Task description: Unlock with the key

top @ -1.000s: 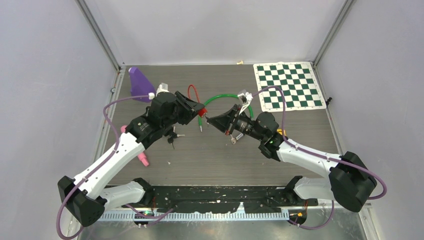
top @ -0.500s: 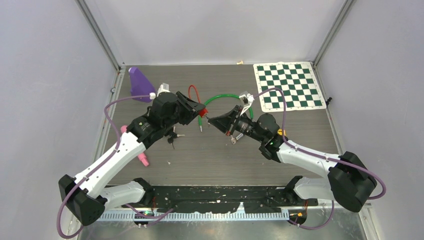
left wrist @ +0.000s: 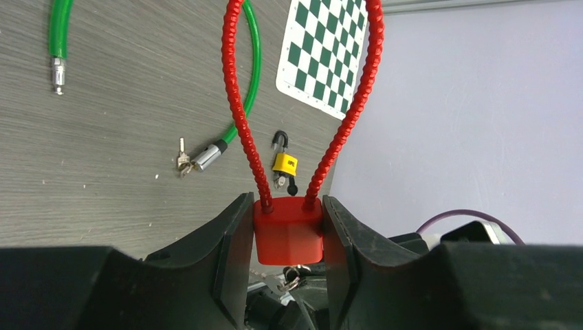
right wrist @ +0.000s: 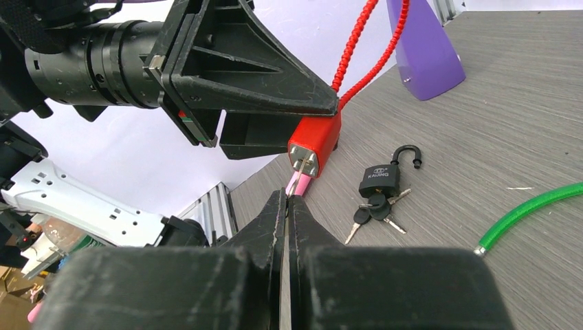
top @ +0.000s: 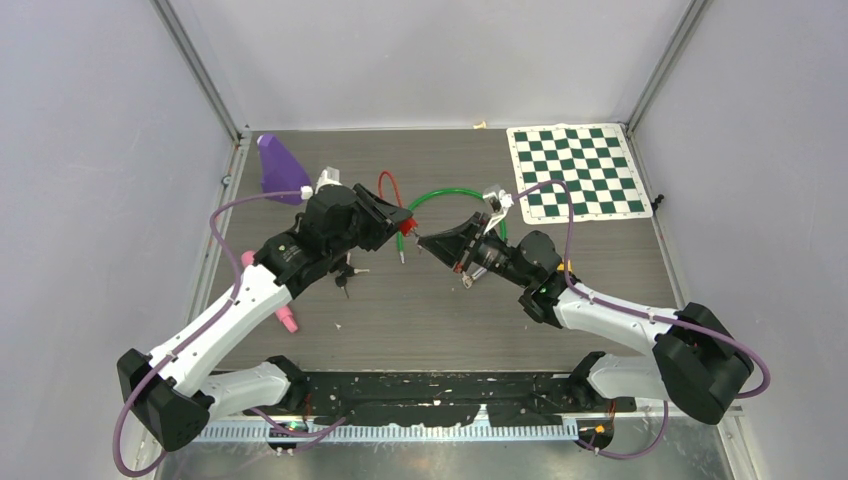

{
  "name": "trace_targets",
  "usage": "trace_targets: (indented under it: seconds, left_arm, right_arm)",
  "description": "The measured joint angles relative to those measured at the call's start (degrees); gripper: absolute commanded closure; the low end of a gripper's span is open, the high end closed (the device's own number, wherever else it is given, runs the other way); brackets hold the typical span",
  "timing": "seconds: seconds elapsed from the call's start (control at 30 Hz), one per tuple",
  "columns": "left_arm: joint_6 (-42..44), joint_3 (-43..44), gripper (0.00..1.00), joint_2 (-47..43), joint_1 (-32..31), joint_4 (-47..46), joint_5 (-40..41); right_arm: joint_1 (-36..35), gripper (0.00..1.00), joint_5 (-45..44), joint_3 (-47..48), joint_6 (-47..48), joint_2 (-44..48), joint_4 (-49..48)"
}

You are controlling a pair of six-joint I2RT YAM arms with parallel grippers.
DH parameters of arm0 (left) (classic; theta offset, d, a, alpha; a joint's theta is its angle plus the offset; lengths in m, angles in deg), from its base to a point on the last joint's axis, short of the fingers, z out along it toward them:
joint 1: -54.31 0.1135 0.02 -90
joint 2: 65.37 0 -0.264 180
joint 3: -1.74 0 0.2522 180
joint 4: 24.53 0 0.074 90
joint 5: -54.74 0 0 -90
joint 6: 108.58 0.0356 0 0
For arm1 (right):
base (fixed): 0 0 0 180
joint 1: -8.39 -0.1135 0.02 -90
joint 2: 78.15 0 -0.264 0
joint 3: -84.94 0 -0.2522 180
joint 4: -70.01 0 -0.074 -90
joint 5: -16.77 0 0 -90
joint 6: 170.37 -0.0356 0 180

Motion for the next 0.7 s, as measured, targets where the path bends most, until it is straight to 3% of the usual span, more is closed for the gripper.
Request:
trace_targets:
  seconds: [0.7]
  left_arm:
    - [-0.07, 0.00, 1.00, 0.00, -0.11, 0.20, 0.07]
  right_arm:
    - [0.00, 0.95, 0.96, -0.04, -0.68, -1.57, -1.86]
